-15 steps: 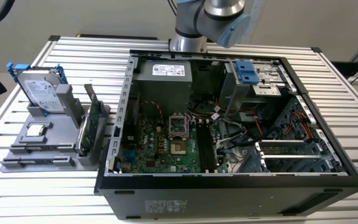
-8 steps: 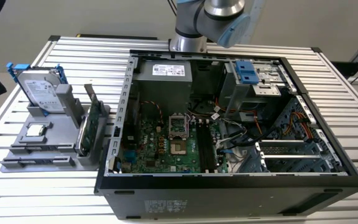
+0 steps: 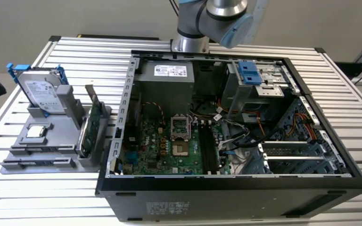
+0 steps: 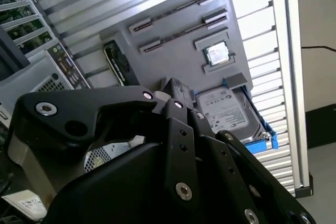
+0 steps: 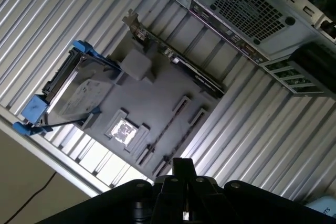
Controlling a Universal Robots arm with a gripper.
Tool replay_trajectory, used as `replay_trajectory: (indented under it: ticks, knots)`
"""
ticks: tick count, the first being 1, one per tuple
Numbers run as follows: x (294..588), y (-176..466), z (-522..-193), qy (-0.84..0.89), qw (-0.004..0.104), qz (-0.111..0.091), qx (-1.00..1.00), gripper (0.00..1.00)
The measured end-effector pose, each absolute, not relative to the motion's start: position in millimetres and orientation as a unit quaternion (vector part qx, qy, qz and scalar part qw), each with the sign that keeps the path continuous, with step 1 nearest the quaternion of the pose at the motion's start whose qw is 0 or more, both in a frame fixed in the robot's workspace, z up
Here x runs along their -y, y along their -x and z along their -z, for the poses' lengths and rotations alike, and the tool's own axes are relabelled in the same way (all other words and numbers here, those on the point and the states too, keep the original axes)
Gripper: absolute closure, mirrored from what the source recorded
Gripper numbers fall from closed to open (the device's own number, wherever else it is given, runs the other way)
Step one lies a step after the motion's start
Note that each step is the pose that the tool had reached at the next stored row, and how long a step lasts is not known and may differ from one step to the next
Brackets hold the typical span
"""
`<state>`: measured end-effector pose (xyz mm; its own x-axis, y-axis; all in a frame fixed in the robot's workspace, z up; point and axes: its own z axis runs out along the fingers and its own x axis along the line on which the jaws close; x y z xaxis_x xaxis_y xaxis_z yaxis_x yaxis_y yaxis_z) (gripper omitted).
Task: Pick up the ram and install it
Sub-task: 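Pick up the ram and move it above insertion slot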
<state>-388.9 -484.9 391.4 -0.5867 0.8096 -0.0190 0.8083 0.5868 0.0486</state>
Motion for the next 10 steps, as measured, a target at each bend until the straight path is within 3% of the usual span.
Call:
replay_trajectory:
  ticks: [10]
  knots:
    - [484.9,389.8,-391.3,-0.488,0.020,-0.017,-0.872,1.00]
